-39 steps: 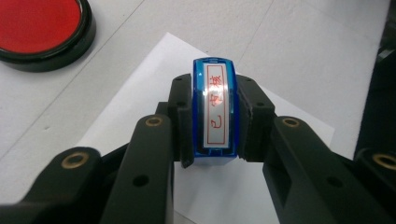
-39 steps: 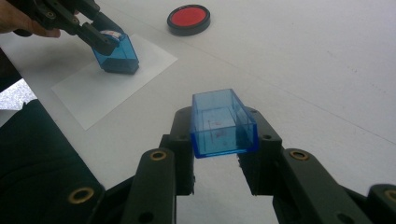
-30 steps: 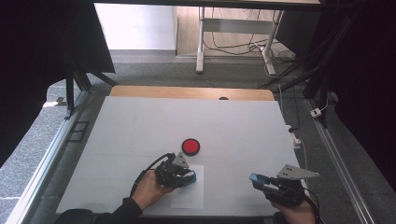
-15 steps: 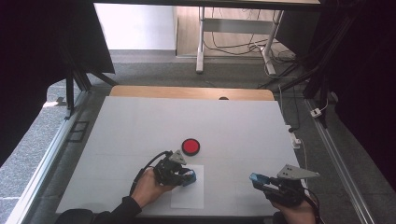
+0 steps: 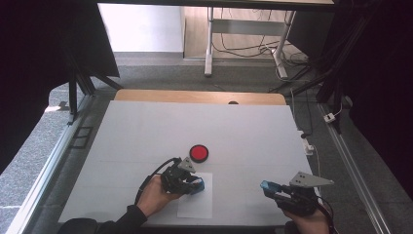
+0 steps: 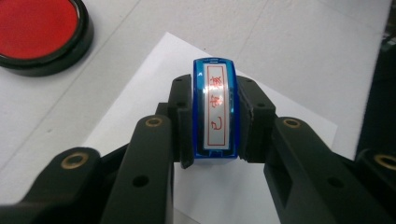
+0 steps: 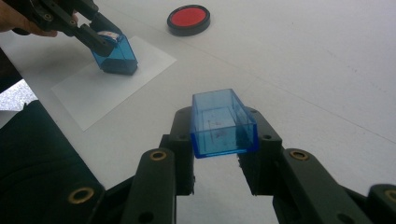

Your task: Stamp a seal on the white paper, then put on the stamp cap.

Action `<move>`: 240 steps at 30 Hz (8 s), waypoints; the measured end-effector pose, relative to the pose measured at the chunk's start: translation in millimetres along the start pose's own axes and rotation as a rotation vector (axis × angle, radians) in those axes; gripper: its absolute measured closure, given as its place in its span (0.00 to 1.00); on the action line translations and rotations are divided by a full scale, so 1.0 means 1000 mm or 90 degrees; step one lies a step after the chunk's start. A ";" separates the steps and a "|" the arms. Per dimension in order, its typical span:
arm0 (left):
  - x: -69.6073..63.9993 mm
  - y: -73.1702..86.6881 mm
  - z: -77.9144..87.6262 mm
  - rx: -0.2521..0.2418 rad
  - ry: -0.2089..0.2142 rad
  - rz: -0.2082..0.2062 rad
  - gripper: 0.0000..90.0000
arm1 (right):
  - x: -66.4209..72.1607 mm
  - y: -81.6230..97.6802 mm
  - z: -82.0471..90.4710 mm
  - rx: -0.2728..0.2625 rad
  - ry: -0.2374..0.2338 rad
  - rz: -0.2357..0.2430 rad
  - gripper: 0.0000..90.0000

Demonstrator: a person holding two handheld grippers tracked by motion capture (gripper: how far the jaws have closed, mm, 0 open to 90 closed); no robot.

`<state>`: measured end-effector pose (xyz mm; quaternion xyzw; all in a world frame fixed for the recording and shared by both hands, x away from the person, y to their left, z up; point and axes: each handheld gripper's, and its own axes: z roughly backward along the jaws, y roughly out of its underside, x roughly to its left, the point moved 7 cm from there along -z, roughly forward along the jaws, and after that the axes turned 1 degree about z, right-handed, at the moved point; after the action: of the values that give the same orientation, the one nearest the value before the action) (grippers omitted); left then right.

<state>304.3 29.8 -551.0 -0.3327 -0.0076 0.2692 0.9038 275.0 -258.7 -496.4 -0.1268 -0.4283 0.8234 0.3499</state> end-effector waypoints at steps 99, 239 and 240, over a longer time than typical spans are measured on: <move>-0.011 -0.034 0.094 -0.218 0.119 -0.066 0.78 | 0.034 -0.027 -0.020 -0.004 -0.102 0.060 0.76; -0.030 -0.032 0.109 -0.274 0.241 -0.207 0.78 | 0.124 -0.080 -0.095 -0.059 -0.324 0.211 0.60; -0.030 -0.032 0.109 -0.274 0.239 -0.206 0.78 | 0.123 -0.080 -0.095 -0.058 -0.322 0.208 0.59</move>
<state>272.9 60.1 -441.7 -0.5543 0.0497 0.0482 0.8294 271.6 -85.1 -478.9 -0.0010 -0.5124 0.8541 0.0890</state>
